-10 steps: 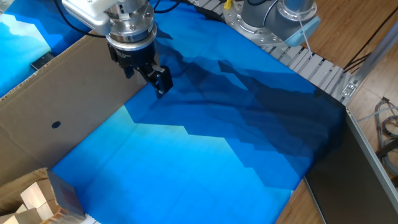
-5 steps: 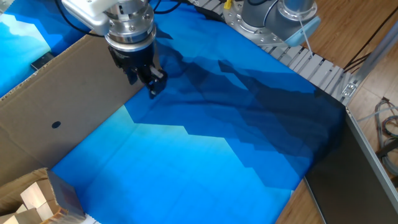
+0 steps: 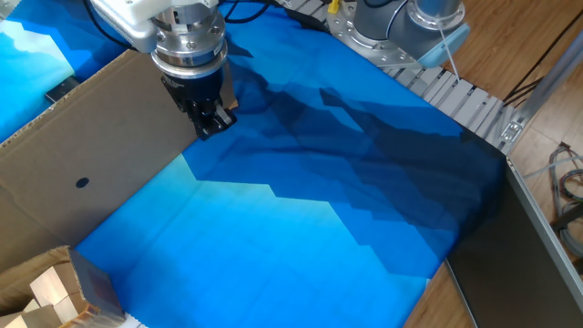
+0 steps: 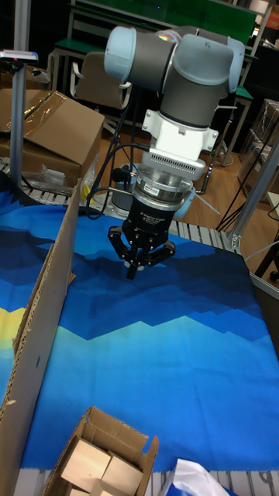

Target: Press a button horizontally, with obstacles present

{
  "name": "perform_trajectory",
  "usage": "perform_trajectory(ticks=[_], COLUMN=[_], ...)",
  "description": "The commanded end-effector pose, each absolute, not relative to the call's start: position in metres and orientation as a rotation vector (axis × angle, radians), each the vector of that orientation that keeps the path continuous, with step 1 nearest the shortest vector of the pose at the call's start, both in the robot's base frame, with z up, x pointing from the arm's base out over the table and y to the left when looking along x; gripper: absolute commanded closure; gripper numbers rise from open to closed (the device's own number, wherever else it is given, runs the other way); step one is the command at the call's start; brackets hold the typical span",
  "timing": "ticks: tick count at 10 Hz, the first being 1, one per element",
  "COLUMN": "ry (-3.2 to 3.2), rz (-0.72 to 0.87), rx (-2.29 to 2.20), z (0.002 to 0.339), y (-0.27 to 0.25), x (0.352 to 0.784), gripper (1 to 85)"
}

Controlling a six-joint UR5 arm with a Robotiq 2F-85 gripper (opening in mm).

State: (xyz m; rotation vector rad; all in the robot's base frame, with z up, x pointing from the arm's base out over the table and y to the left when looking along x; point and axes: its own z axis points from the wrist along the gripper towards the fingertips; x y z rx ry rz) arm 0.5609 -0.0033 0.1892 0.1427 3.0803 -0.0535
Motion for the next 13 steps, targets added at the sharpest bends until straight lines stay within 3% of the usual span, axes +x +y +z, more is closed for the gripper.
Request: perform_trajectory(ticks=[1,13], ry=[3.074,3.106], rz=[-0.041,-0.015], rx=[0.157,0.201], z=[0.190,0.204], y=[-0.001,0.010], x=[0.563,0.544], gripper=[84.7,84.7])
